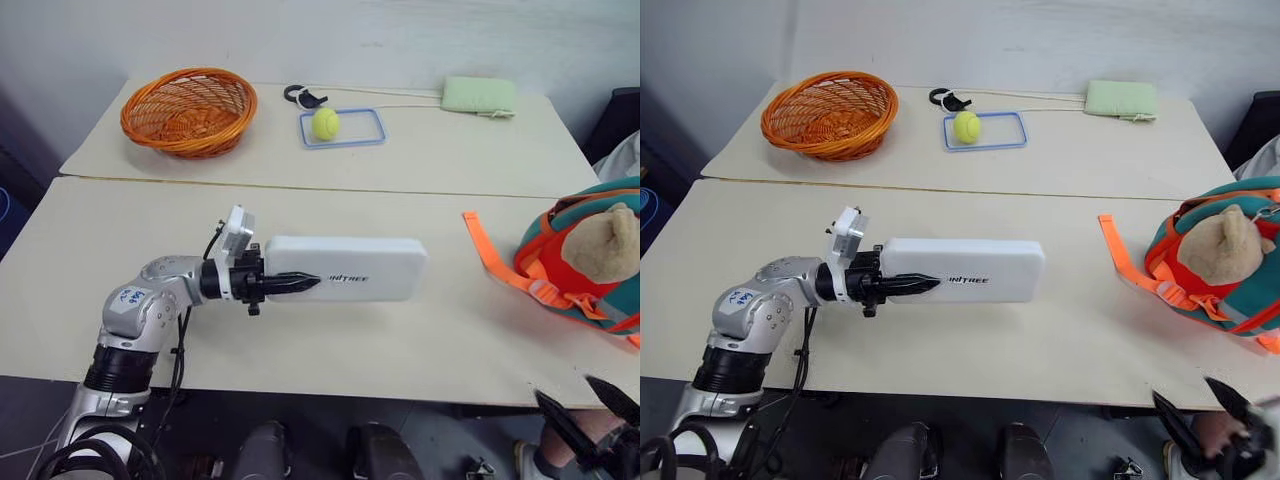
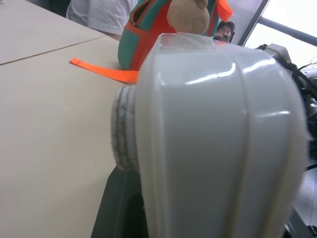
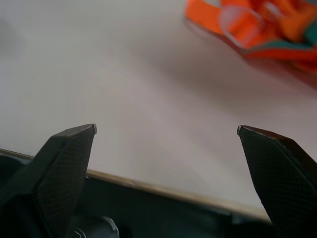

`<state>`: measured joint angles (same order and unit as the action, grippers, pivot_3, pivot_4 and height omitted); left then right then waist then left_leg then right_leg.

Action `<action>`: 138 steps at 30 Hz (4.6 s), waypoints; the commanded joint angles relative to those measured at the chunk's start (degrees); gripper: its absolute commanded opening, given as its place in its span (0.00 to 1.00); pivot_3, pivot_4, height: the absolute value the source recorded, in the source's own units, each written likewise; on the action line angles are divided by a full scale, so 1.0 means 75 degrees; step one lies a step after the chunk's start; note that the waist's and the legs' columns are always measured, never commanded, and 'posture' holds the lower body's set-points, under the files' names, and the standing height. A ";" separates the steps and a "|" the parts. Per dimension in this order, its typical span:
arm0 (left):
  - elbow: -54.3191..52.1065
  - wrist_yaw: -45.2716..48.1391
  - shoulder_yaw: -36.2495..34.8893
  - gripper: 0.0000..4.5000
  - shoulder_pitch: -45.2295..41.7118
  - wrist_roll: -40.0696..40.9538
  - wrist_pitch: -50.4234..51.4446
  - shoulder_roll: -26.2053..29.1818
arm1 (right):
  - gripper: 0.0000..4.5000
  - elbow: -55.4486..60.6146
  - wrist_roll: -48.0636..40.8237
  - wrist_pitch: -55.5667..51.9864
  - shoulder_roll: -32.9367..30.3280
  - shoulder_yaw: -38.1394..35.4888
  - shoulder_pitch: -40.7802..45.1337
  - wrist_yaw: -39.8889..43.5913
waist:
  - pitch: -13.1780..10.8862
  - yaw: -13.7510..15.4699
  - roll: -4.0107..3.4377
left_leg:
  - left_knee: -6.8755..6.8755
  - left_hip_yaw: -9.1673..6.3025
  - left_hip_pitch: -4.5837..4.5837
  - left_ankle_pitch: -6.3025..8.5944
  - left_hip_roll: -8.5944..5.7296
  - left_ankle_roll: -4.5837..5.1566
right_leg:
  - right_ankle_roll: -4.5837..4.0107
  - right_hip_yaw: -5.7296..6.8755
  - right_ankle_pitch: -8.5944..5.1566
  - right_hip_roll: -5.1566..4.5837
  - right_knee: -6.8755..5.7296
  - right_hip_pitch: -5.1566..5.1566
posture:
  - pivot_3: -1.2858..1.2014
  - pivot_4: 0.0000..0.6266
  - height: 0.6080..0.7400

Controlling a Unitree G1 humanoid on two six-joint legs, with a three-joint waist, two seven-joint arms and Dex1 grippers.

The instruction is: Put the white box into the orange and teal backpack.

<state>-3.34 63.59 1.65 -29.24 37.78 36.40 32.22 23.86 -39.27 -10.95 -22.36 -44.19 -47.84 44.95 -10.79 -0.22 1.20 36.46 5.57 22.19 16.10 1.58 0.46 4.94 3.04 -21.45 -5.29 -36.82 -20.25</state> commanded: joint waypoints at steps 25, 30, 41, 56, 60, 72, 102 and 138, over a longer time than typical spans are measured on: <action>-0.1541 -0.1117 -0.1720 0.27 0.1220 0.1384 0.0789 0.0139 | 0.41 -0.2682 0.0189 0.0098 -0.2407 0.2003 0.6302 0.1029 | 0.0002 -0.0107 -0.0015 | -0.0005 -0.0009 -0.0001 -0.0049 -0.0002 0.0002 | 0.0001 0.0007 0.0001 -0.0001 -0.0049 -0.0018 | 0.52 0.24 1.00; -0.1000 -0.2133 -0.2816 0.27 0.1160 0.2287 0.1571 0.0105 | 0.02 -0.2180 0.0149 -0.0164 -0.1764 0.3392 0.7413 0.1196 | -0.0001 -0.0212 -0.0010 | -0.0002 -0.0011 -0.0001 -0.0051 -0.0001 -0.0003 | 0.0002 0.0011 0.0001 -0.0001 -0.0057 -0.0020 | 0.52 0.24 1.00; -0.0456 -0.3026 -0.4379 0.27 0.2115 0.2745 0.1799 0.0376 | 0.01 -0.0205 -0.0674 -0.2080 -0.1029 0.6289 0.8886 0.1942 | -0.0010 -0.0278 0.0008 | -0.0002 -0.0012 0.0003 -0.0053 0.0005 -0.0019 | 0.0001 0.0009 0.0001 -0.0001 -0.0084 -0.0048 | 0.52 0.24 1.00; -0.2212 -0.2664 -0.3921 0.27 0.1768 0.2641 0.0872 0.0870 | 0.01 -0.1616 -0.1347 -0.3576 -0.3942 0.4594 0.8782 0.3490 | -0.0016 -0.0008 0.0035 | 0.0001 -0.0034 0.0027 -0.0016 -0.0014 0.0018 | -0.0001 0.0017 0.0005 -0.0023 -0.0020 -0.0028 | 0.52 0.24 1.00; -0.1851 -0.2743 -0.2869 0.27 0.0692 0.1629 -0.0040 0.0548 | 0.01 -0.1651 -0.1318 -0.3651 -0.4015 0.4661 0.8857 0.3679 | -0.0016 0.0040 0.0035 | 0.0004 -0.0034 0.0031 -0.0019 -0.0015 0.0017 | 0.0000 0.0026 0.0005 -0.0017 -0.0018 -0.0024 | 0.52 0.24 1.00; -0.0127 -0.0390 -0.0502 0.27 -0.0847 -0.0324 -0.1741 0.0401 | 0.01 -0.1408 -0.1054 -0.3569 -0.3712 0.4711 0.8559 0.3364 | -0.0016 0.0024 0.0035 | 0.0084 -0.0034 0.0068 -0.0015 -0.0006 0.0030 | 0.0012 0.0032 0.0012 -0.0004 -0.0031 -0.0029 | 0.52 0.24 1.00; 0.6246 0.0516 0.0243 0.78 -0.5380 -0.2827 -0.4327 -0.3091 | 0.00 -0.0184 -0.1011 -0.3576 -0.2884 0.4764 0.8248 0.2394 | -0.0021 0.0052 0.0035 | 0.0145 -0.0042 0.0132 -0.0006 -0.0008 0.0060 | 0.0045 0.0085 0.0029 -0.0004 -0.0041 -0.0064 | 0.52 0.24 1.00; 0.0711 -0.0747 0.0107 0.24 -0.2098 -0.2317 -0.3529 -0.1994 | 0.00 -0.0328 -0.0746 -0.3378 -0.2553 0.4741 0.8390 0.1728 | -0.0023 0.0026 0.0031 | 0.0200 -0.0068 0.0135 0.0012 -0.0018 0.0089 | 0.0053 0.0070 0.0033 -0.0022 -0.0079 -0.0034 | 0.52 0.24 1.00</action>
<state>1.44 59.98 5.05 -43.54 19.64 10.29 16.56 19.99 -44.37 -36.73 -41.89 -8.59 15.56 57.66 -10.96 -0.03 1.43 37.96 5.06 23.21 16.19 1.45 1.13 5.33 3.56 -21.21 -5.45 -37.41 -20.50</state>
